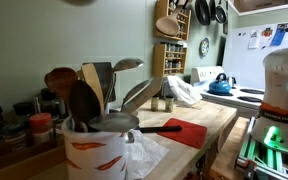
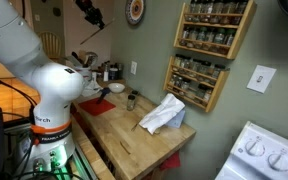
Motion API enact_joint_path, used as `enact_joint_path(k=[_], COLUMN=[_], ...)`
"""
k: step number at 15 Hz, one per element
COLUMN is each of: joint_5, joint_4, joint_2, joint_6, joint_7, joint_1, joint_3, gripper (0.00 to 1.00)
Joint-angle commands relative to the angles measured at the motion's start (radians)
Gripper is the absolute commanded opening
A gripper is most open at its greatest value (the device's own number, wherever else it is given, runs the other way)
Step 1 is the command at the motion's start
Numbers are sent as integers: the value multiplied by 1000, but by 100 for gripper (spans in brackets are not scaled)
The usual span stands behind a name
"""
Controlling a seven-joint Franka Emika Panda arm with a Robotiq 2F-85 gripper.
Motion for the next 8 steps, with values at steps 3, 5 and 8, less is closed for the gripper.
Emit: enact_joint_path(k=[3,5,8], joint_5=[-100,-88,-95], joint_4=[214,162,197], joint_2=[218,169,218], joint_6=[-173,-147,-149], joint_7=[70,60,66], joint_1=[5,42,36], joint_3=[118,77,84], gripper=[7,26,26])
